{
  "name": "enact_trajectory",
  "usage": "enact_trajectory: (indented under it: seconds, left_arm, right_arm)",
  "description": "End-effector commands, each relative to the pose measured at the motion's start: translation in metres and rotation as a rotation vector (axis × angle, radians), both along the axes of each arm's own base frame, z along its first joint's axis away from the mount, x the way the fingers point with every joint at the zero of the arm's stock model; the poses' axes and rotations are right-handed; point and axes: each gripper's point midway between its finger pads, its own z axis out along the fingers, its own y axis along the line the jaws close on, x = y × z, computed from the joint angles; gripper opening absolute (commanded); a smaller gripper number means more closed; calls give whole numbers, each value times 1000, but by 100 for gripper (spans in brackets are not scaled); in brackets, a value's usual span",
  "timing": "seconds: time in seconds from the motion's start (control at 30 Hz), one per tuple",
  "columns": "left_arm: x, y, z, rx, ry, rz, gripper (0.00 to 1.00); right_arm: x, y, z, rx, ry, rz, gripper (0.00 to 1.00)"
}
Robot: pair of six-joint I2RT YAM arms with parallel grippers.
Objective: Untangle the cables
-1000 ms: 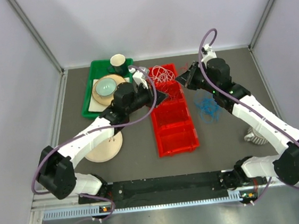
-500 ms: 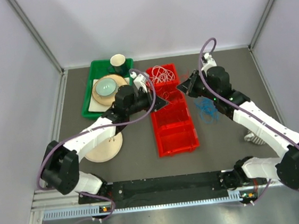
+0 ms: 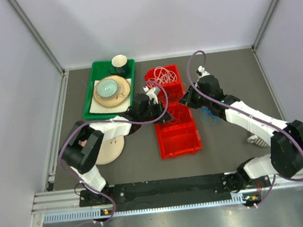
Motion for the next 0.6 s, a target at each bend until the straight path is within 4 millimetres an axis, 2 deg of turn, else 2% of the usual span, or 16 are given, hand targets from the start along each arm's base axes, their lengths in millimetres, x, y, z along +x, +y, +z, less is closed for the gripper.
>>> enact_trajectory:
  seconds: [0.0, 0.1, 0.23, 0.27, 0.3, 0.33, 0.4, 0.43, 0.5, 0.53, 0.57]
  left_arm:
    - [13, -8, 9, -31, -76, 11, 0]
    - [14, -6, -3, 8, -66, 8, 0]
    - [7, -8, -1, 6, -51, -32, 0]
    - [7, -9, 5, 7, -67, -37, 2]
    - [3, -8, 3, 23, -54, -45, 5]
    - [4, -8, 6, 29, -61, -43, 15]
    - [-1, -6, 12, 40, -74, -50, 23]
    - [-2, -5, 18, 38, -84, -46, 32]
    - [-6, -3, 21, 50, -85, -52, 40]
    - [-6, -2, 30, 46, -102, -48, 43]
    - [-6, -1, 34, 49, -112, -51, 51]
  right_arm:
    - [3, 4, -15, -26, 4, 6, 0]
    - [2, 4, -28, -43, 38, 6, 0]
    - [2, 6, -44, -57, 78, 10, 0]
    - [1, 6, -47, -60, 85, 10, 0]
    - [1, 5, -52, -65, 95, 6, 0]
    - [1, 5, -53, -64, 98, 4, 0]
    - [-1, 4, -56, -65, 102, 0, 0]
    - [-1, 4, -57, -67, 104, -2, 0]
    - [-1, 3, -59, -77, 104, -8, 0]
    - [-1, 2, -61, -82, 106, -11, 0]
    - [0, 1, -62, -89, 103, -13, 0]
